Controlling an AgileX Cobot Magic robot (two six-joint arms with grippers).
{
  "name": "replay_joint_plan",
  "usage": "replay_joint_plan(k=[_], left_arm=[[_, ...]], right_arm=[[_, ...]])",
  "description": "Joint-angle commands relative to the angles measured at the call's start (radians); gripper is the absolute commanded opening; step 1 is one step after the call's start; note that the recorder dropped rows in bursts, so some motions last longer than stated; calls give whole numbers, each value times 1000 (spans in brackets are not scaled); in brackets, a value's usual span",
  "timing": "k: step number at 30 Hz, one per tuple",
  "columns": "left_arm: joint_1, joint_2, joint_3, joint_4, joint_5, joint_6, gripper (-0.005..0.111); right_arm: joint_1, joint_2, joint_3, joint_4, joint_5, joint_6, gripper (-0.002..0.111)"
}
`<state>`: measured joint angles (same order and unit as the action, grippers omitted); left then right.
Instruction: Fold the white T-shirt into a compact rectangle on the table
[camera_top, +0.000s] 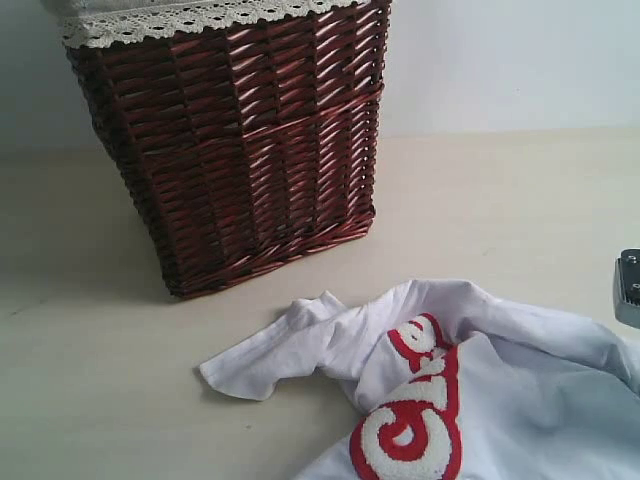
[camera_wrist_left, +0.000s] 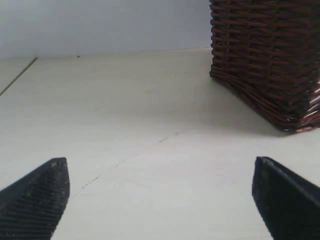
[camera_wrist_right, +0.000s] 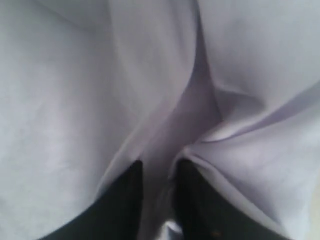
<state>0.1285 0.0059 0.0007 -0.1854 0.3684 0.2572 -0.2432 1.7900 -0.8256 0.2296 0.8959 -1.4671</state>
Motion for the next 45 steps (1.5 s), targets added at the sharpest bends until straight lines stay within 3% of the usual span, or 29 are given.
replay_joint_plan(k=[1, 7, 12, 16, 20, 24, 32, 39, 42, 45], left_arm=[[3, -6, -1, -7, -5, -4, 94], [3, -6, -1, -7, -5, -4, 94], [3, -6, -1, -7, -5, -4, 94], [3, -6, -1, -7, -5, -4, 94], [3, -6, -1, -7, -5, -4, 94], [3, -6, -1, -7, -5, -4, 94], [3, -6, -1, -7, -5, -4, 94], [3, -6, -1, -7, -5, -4, 94], [3, -6, -1, -7, -5, -4, 94], [3, -6, -1, -7, -5, -4, 94]], right_arm=[[-1, -27, 1, 15, -14, -59, 52], [-1, -323, 1, 109, -16, -165, 52], [-1, -370, 1, 107, -213, -62, 48], [-3, -247, 1, -27, -371, 239, 24], [-3, -114, 1, -230, -384, 487, 0], [-3, -78, 1, -286, -292, 550, 0], [-3, -109, 1, -297, 131, 388, 0], [-3, -111, 19, -284, -46, 437, 0], [-3, -129, 19, -284, -125, 494, 11], [-3, -158, 19, -316, -96, 498, 32]])
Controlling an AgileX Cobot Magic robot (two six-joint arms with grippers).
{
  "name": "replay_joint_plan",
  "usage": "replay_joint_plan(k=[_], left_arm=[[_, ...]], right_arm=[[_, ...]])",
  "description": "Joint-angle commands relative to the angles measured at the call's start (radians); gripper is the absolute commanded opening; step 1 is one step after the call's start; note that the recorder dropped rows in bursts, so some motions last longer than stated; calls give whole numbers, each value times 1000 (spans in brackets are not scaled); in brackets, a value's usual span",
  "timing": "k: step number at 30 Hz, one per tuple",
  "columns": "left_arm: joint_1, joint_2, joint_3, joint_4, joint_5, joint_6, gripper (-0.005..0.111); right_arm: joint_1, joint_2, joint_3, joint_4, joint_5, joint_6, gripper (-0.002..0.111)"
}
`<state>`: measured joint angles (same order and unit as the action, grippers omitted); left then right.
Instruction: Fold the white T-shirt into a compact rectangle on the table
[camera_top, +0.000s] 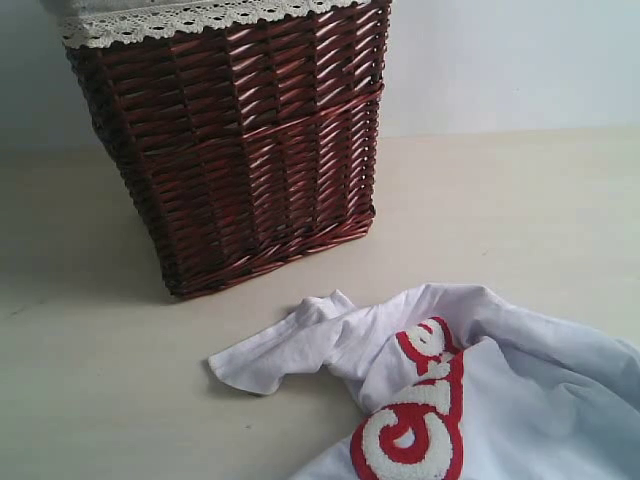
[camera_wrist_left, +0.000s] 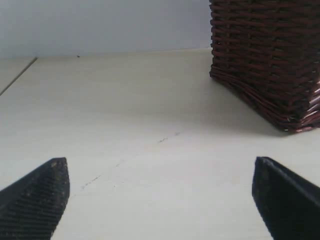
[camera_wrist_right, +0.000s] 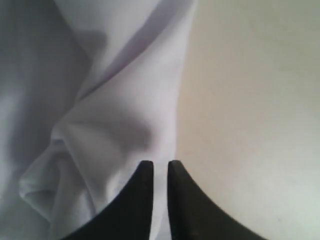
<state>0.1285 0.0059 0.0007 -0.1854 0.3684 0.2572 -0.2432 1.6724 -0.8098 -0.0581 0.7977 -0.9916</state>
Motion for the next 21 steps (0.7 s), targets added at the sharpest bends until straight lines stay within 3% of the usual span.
replay_joint_plan(k=[1, 4, 11, 14, 21], left_arm=[[3, -6, -1, -7, -5, -4, 94], [3, -6, -1, -7, -5, -4, 94], [3, -6, -1, -7, -5, -4, 94], [3, -6, -1, -7, -5, -4, 94], [3, -6, -1, -7, -5, -4, 94]], right_arm=[[-3, -49, 3, -52, 23, 36, 38], [-21, -66, 4, -134, 54, 107, 47], [-161, -71, 6, -92, 65, 108, 43], [-220, -66, 6, 7, 65, 57, 43], [-265, -27, 77, 65, -59, 16, 43]])
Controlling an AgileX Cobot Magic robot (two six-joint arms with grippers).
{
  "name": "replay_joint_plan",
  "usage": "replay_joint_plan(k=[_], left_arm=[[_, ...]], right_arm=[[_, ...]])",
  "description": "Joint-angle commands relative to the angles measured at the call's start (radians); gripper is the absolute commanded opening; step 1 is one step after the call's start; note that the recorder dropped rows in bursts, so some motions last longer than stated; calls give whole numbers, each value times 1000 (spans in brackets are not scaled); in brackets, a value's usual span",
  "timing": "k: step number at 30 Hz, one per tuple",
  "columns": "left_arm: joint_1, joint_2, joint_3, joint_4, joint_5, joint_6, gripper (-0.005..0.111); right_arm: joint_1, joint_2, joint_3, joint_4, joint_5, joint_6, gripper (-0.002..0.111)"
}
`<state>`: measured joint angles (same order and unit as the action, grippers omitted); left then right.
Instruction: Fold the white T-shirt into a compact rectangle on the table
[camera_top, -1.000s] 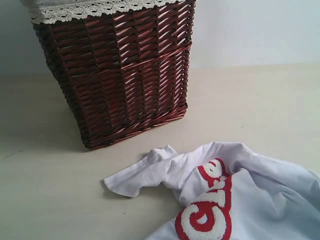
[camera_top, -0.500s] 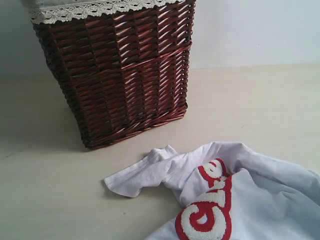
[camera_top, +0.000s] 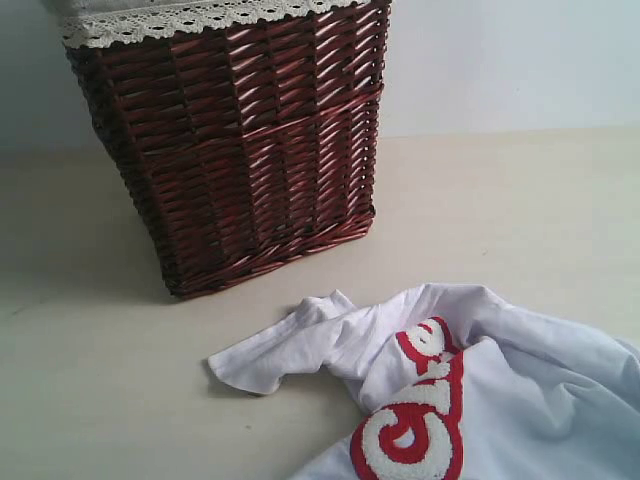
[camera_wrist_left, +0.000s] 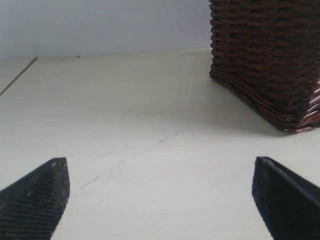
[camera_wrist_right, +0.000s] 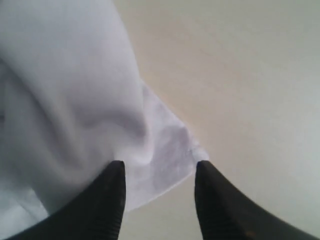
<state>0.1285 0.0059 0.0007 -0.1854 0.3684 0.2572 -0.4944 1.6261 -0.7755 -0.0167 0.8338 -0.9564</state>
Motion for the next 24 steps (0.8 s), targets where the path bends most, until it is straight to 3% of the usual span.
replay_joint_plan(k=[1, 13, 24], left_arm=[[3, -6, -1, -7, -5, -4, 94], [3, -6, -1, -7, -5, -4, 94], [3, -6, -1, -7, -5, -4, 94]], right_arm=[[-14, 28, 58, 24, -129, -19, 43], [-14, 40, 103, 17, -275, 27, 43], [-14, 93, 103, 17, -304, 98, 43]])
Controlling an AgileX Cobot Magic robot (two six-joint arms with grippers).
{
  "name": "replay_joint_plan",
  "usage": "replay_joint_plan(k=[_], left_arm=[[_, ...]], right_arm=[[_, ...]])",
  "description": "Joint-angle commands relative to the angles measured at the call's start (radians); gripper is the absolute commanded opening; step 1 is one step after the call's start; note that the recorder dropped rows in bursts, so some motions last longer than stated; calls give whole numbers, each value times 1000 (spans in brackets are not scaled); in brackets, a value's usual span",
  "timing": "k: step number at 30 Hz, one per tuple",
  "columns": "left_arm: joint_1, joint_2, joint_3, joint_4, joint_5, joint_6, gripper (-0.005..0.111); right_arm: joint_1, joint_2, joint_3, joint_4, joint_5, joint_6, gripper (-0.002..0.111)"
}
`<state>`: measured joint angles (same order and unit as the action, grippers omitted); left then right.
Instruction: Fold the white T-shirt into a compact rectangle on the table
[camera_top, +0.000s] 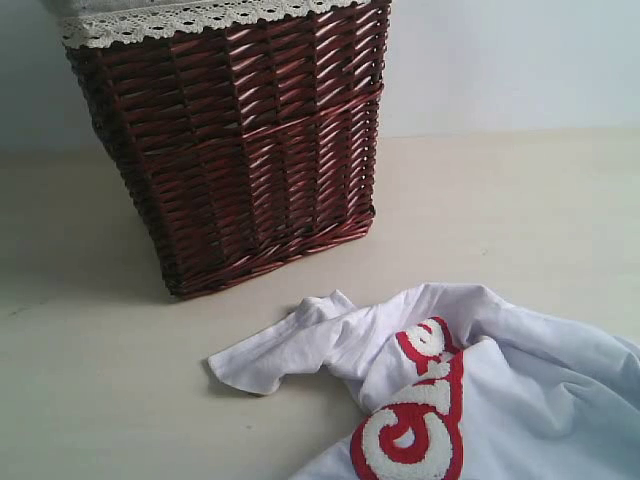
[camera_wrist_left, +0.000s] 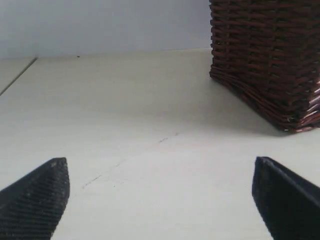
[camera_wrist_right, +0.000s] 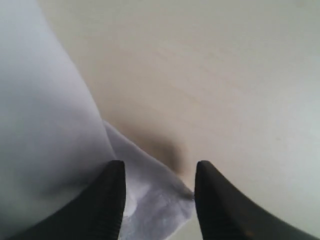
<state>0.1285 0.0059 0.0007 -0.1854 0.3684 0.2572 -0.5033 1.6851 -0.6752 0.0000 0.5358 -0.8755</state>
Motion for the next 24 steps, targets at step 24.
replay_joint_plan(k=[24], left_arm=[[3, -6, -1, -7, -5, -4, 94]], right_arm=[[-3, 62, -4, 0, -552, -25, 0]])
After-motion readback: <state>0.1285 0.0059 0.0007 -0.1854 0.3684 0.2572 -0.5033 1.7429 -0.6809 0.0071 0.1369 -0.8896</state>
